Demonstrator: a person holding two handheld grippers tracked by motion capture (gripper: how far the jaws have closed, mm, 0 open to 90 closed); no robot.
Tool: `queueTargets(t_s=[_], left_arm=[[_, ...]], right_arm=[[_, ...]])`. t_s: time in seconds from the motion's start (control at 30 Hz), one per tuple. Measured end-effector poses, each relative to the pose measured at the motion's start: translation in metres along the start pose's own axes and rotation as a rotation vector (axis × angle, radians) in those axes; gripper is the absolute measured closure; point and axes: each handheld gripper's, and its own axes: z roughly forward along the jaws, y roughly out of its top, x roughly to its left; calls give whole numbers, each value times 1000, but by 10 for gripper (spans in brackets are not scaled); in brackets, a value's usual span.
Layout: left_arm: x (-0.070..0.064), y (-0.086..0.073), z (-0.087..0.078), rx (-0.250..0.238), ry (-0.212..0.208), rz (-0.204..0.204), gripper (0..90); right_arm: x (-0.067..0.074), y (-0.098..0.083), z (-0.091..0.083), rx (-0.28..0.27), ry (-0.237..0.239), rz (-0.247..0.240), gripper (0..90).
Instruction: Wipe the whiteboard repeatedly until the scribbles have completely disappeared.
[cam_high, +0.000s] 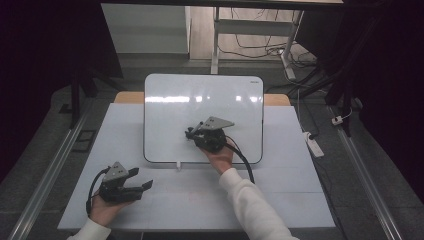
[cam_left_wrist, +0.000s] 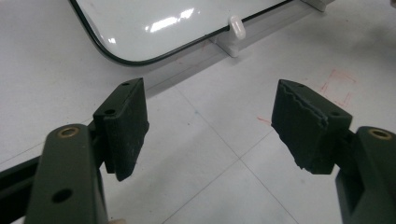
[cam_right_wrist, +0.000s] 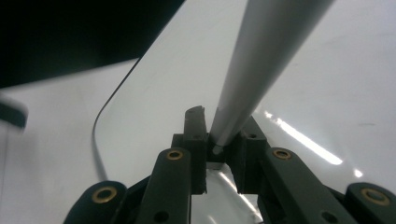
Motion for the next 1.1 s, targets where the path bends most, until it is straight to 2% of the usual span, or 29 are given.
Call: queueTargets(t_s=[0.03,0.07,0.13,0.17,0.23,0.3,0.33,0.37,0.47,0.53,0.6,0.67,0.7,0.8,0.83,0.9,0.93,0.97,1.0,1.1], left_arm=[[0,0,0,1,0,1,275],[0,0,0,-1,0,2,275],[-1,0,-1,-3,0,1,275],[-1,0,-1,-4,0,1,275],[0,0,0,-4,-1,0,275],[0,0,0,1,-2,-1,275],[0,0,0,1,-1,-1,275],[0,0,0,0,0,1,275],[-1,0,-1,-4,1,2,275],[0,0,0,-1,1,0,275],[1,0,1,5,1,1,274],[0,0,1,3,1,1,274],[0,0,0,2,1,3,274],[0,0,0,-2,1,2,274],[0,0,0,-1,1,1,275],[1,1,2,6,1,2,274],[0,1,3,7,1,2,274],[0,1,3,8,2,3,274],[0,1,3,8,2,6,274],[-1,1,2,3,1,7,274]], right_arm=[[1,0,0,7,-3,-23,776],[-2,2,-1,3,-7,-10,776],[-11,3,-8,-44,-54,46,776],[-13,3,-9,-55,-58,66,777],[-4,0,-5,-26,-32,44,777],[11,-6,2,27,18,-21,776],[12,-7,2,29,12,-38,777],[10,-6,1,25,8,-27,777],[-5,-4,-8,-49,-58,54,776],[-1,-4,-7,-45,-61,35,777],[9,-8,0,-1,-5,2,777],[12,-8,1,17,1,-37,777],[8,-7,-2,9,-7,-25,777],[-7,-4,-14,-43,-76,33,777],[-6,-5,-14,-47,-75,40,777],[3,-7,-8,4,-30,-9,777],[8,-7,-7,26,-23,-48,777],[8,-7,-7,28,-25,-59,777],[2,-6,-9,17,-20,-35,777],[-17,-2,-22,-61,-104,50,777]])
